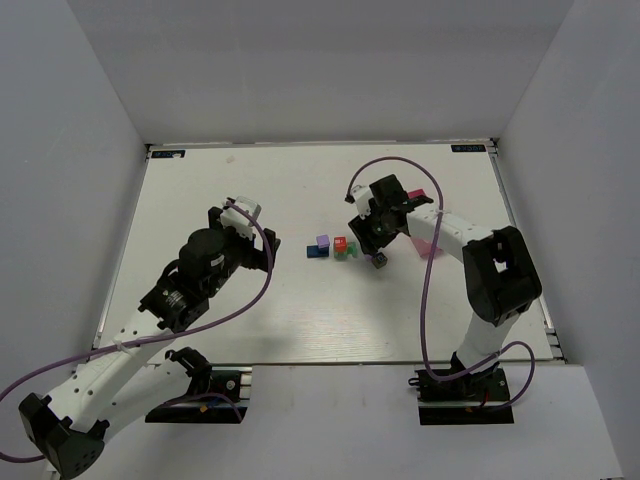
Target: Build the wood block tower
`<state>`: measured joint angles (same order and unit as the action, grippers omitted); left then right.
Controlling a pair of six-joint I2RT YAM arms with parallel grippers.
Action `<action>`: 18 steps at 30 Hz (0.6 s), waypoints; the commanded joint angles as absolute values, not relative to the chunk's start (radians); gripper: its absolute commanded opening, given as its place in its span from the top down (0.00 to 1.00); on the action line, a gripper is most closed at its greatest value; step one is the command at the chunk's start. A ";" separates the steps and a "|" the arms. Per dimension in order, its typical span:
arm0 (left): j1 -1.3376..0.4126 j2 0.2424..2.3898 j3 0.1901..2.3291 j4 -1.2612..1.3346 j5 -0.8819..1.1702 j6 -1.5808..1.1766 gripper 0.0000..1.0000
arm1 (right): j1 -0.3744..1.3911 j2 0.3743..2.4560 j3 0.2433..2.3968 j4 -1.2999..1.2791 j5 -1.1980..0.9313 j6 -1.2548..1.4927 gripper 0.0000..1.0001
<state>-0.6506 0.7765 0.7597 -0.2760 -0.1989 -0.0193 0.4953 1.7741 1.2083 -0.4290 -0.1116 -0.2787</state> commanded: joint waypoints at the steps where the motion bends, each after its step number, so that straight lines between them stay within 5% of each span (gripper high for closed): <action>1: -0.649 0.769 0.753 -0.262 -0.187 -0.020 0.00 | 0.499 1.767 1.236 -0.403 -0.112 -0.262 0.40; 18: -0.649 0.810 0.753 -0.253 -0.160 -0.011 0.00 | 0.505 1.796 1.235 -0.422 -0.123 -0.252 0.42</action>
